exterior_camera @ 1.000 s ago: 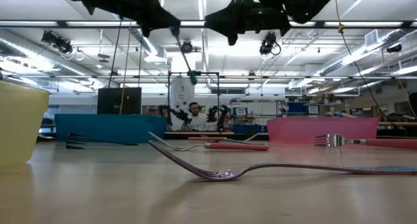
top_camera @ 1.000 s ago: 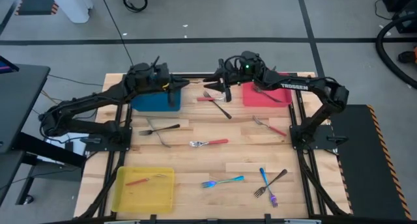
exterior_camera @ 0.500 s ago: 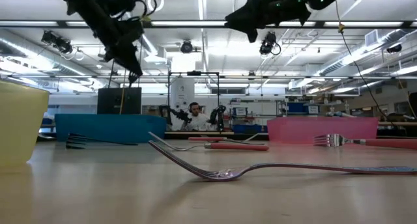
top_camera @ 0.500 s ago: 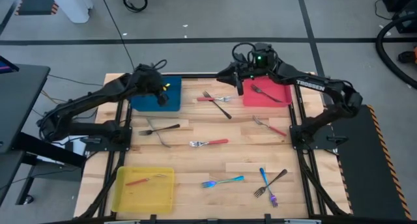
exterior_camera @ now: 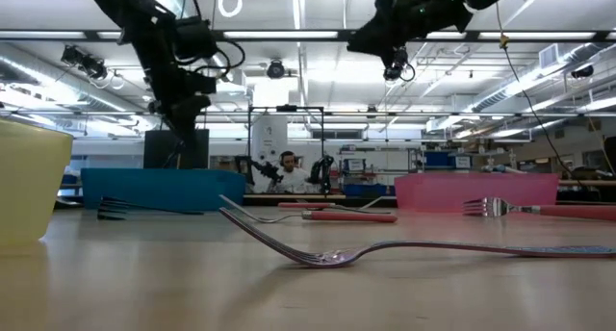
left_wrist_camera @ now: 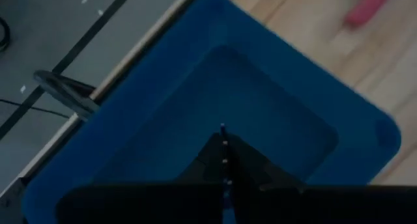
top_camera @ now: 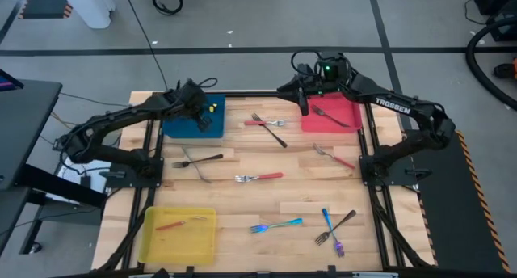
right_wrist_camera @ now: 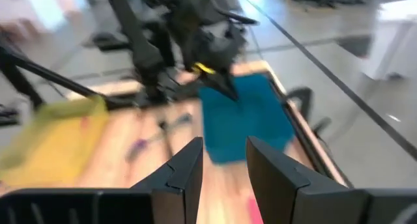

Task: Sort silverware by color (type)
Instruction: Put the top iridescent fork into the blue bin

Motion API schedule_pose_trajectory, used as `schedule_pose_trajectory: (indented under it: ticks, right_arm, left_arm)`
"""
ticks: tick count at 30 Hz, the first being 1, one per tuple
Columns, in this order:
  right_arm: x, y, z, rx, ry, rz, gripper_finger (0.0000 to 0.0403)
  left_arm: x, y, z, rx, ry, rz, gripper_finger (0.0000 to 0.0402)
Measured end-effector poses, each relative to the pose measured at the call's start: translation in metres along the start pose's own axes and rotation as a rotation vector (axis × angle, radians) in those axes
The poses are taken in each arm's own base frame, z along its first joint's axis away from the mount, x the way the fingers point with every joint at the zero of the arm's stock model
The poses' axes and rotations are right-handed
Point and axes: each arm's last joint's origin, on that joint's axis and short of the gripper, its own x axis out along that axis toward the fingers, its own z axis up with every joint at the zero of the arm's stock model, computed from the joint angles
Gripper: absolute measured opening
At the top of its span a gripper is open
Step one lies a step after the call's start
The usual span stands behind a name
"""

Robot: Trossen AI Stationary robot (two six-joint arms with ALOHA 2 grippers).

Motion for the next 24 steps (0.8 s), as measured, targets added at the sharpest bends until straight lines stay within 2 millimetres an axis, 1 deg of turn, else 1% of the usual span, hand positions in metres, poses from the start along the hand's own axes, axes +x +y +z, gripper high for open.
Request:
schedule_pose_trajectory:
  ticks: [6,8,11,19,24]
  right_arm:
    - [-0.001,-0.005,-0.005,-0.002,0.058,-0.144,0.0126]
    - [-0.001,-0.006,-0.006,-0.002,0.061,-0.154,0.0126]
    - [-0.001,-0.005,-0.007,0.002,0.073,-0.153,0.0126]
    - [-0.001,-0.005,-0.010,-0.011,0.100,-0.150,0.0126]
    - [-0.001,-0.005,-0.010,-0.009,0.100,-0.150,0.0126]
  left_arm:
    - [0.017,-0.006,-0.002,0.051,0.074,-0.007,0.0009]
    - [0.021,-0.008,-0.003,0.068,0.097,-0.012,0.0013]
    - [0.026,-0.013,-0.005,0.082,0.118,-0.024,0.0032]
    - [0.024,-0.025,-0.005,0.119,0.110,-0.047,0.0098]
    - [0.021,-0.034,-0.005,0.142,0.100,-0.063,0.0115]
